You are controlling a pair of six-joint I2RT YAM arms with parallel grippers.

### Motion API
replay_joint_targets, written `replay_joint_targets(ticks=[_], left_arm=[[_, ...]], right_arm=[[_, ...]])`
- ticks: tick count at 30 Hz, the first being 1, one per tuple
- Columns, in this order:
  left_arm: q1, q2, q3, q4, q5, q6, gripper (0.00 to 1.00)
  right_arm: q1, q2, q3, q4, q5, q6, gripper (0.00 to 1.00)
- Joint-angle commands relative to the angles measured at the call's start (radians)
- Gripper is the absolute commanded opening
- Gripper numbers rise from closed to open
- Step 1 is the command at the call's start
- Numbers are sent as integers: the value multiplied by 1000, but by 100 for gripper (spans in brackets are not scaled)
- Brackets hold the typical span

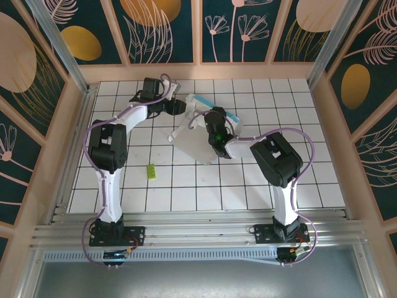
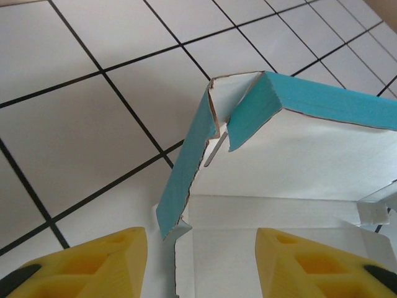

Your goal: Fold the paper box

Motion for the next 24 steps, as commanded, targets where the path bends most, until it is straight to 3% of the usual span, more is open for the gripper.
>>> replay_joint_targets(ticks=[1, 7, 10, 15, 24], left_arm=[[-9, 52, 74, -42, 39, 30, 50], [-10, 126, 171, -83, -48, 2, 35], [-11, 132, 173, -96, -41, 10, 28], [-10, 130, 185, -128, -41, -27, 9], [-39, 136, 294, -190, 45, -209, 4]], right_arm=[[10, -27, 27, -18, 8, 26, 8], [9, -26, 29, -24, 8, 26, 8], [10, -23, 28, -21, 7, 26, 8], [10, -8, 30, -5, 20, 13, 8], [19, 20, 24, 35, 35, -21, 8]])
